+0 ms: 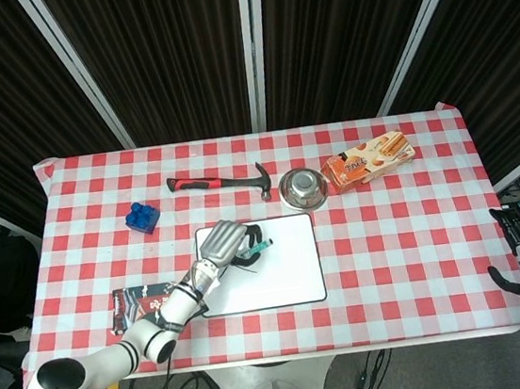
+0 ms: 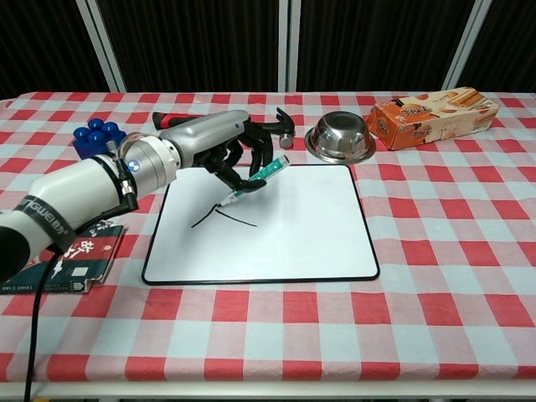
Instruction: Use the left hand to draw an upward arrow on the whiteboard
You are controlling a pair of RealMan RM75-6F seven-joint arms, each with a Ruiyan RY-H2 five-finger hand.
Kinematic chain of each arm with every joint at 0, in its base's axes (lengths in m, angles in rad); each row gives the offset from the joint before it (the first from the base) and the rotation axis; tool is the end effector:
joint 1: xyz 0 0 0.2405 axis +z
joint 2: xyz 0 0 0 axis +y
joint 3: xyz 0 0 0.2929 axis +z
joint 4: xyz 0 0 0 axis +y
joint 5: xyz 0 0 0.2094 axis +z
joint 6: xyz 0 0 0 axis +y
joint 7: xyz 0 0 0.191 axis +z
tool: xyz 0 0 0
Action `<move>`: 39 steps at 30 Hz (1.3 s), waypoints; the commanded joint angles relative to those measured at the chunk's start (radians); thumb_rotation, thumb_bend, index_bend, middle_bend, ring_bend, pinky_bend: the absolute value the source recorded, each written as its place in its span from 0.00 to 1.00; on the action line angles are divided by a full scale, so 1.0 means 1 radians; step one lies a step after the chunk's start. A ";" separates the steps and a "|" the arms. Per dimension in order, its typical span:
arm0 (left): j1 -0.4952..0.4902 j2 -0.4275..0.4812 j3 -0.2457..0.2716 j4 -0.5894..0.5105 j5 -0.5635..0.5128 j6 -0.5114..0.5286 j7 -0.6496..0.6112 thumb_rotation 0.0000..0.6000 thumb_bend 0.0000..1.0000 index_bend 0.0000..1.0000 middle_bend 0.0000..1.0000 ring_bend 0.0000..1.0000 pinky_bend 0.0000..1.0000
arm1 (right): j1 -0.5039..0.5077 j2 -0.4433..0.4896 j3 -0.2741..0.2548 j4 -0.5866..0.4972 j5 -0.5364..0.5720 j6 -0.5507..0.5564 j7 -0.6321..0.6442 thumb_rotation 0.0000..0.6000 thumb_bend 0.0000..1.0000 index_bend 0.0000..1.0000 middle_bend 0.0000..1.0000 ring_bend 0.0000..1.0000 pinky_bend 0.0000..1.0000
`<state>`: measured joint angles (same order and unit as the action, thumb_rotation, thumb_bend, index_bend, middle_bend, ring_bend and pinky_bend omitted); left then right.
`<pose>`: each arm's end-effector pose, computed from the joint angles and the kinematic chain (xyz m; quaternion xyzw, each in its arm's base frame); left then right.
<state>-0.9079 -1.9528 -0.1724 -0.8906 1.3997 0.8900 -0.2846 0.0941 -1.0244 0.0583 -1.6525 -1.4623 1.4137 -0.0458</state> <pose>-0.1022 0.4321 -0.1497 -0.7274 -0.4341 -0.4559 0.2729 -0.3493 -0.2351 0.1976 0.6135 -0.3808 0.3396 0.6027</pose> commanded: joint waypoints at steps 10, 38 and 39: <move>0.004 -0.013 0.012 0.030 0.007 -0.005 -0.013 1.00 0.39 0.55 0.58 0.78 0.98 | 0.001 0.000 0.001 -0.007 0.005 -0.002 -0.010 1.00 0.20 0.00 0.11 0.00 0.08; 0.137 0.048 0.049 -0.354 -0.038 0.067 0.135 1.00 0.39 0.55 0.57 0.78 0.98 | -0.002 -0.005 -0.009 0.052 -0.040 0.020 0.080 1.00 0.20 0.00 0.11 0.00 0.08; 0.134 0.057 0.040 -0.366 -0.033 0.074 0.142 1.00 0.39 0.55 0.57 0.78 0.98 | -0.003 -0.005 -0.009 0.053 -0.042 0.024 0.082 1.00 0.20 0.00 0.11 0.00 0.08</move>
<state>-0.7780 -1.9136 -0.1221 -1.2311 1.3599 0.9467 -0.1616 0.0918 -1.0294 0.0498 -1.6004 -1.5032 1.4358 0.0349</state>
